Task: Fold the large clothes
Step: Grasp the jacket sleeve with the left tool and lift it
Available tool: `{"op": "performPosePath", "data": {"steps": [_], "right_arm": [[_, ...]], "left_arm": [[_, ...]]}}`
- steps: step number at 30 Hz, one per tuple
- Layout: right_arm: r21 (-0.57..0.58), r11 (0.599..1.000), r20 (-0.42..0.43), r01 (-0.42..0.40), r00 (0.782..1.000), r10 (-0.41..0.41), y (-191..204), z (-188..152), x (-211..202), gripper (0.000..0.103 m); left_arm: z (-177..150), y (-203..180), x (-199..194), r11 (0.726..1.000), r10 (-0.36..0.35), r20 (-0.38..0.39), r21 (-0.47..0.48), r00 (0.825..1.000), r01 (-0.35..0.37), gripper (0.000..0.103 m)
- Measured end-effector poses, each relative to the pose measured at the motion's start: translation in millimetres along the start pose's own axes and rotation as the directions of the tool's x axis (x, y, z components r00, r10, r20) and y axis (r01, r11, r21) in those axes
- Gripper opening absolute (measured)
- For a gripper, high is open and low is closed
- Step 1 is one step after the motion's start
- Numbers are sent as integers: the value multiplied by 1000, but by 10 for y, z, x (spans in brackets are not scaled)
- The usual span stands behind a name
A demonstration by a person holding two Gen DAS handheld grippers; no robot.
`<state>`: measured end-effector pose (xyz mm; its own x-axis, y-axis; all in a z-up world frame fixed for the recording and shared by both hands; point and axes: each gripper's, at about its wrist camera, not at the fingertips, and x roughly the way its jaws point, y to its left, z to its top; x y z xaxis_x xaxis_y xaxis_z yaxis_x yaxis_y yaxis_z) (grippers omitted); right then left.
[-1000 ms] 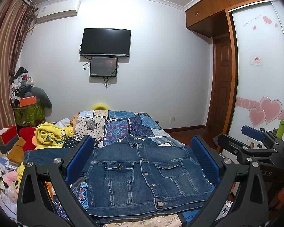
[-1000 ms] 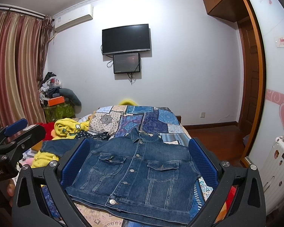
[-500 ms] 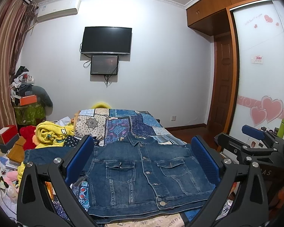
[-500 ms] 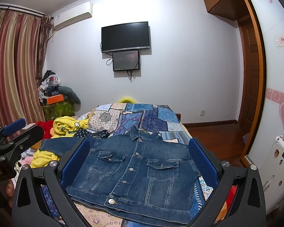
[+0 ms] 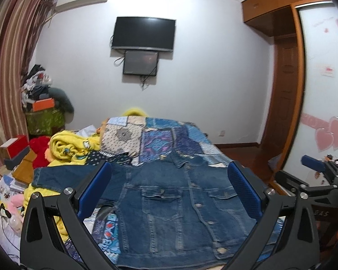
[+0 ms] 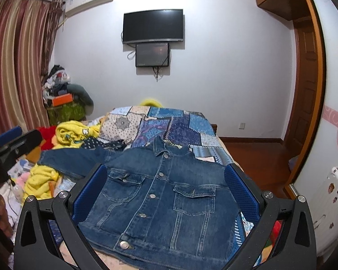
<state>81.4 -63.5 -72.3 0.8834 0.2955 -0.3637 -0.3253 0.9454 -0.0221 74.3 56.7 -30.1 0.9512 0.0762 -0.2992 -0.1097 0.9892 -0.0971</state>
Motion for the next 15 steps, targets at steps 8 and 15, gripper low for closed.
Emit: {"op": "performPosePath", "data": {"steps": [8,15], "right_arm": [[-52,998,-152,-46,988,38,132,-100,740,103],[-119,990,-325,-81,945,39,310,-285,1429,103]], "left_arm": [[-296,644,823,988,136,-164,-45,977,-145,103],[-696,1453,1349,970,175,-277,-117,945,-214,103]]}}
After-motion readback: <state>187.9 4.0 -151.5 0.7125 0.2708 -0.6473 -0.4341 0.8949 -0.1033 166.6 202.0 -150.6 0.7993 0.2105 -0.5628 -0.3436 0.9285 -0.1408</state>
